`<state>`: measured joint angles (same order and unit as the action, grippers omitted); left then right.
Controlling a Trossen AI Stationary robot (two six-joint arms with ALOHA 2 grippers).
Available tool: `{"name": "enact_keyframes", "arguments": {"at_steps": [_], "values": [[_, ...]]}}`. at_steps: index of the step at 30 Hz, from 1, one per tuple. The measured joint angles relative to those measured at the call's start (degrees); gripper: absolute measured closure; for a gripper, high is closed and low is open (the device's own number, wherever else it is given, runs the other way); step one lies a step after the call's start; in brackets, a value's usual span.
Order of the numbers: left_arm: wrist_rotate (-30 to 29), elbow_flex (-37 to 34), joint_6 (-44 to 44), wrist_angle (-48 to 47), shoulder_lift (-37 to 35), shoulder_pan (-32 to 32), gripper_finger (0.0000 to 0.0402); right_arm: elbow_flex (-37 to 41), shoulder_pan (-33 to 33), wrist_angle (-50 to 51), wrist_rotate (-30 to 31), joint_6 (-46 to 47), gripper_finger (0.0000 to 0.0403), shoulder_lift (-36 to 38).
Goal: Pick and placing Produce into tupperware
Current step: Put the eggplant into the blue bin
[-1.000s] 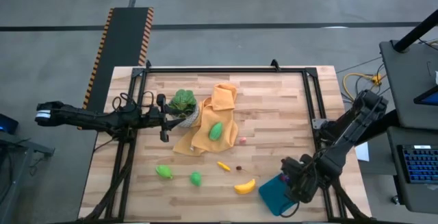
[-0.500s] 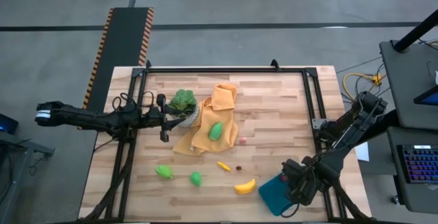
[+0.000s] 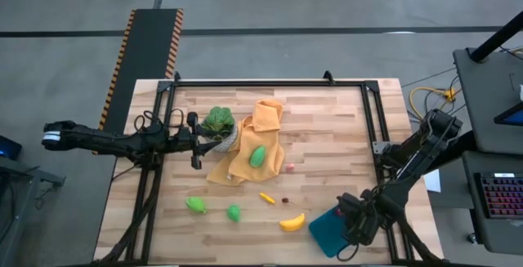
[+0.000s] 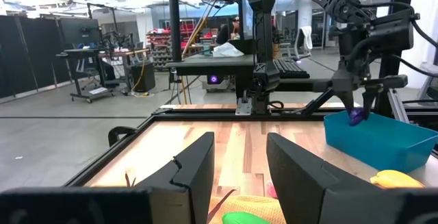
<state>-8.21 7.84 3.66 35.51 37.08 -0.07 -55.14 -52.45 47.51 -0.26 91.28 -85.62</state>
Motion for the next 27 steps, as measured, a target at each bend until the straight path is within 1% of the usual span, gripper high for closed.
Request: {"name": "enact_keyframes", "arguments": {"at_steps": [8,16,27], "values": [[0.0,0.0,0.01,0.01,0.02,0.01,0.0281,2.09,-0.11,-0.28,0.05,1.18,0.0291,0.0],[0.0,0.0,0.02,0.0,0.02,-0.01,0.0281,2.17,-0.15,-0.61,0.05,1.3,0.0289,0.0],[0.0,0.0,0.02,-0.01,0.02,0.01,0.0281,2.17,-0.15,-0.59,0.08,1.32,0.0259,0.0]]}}
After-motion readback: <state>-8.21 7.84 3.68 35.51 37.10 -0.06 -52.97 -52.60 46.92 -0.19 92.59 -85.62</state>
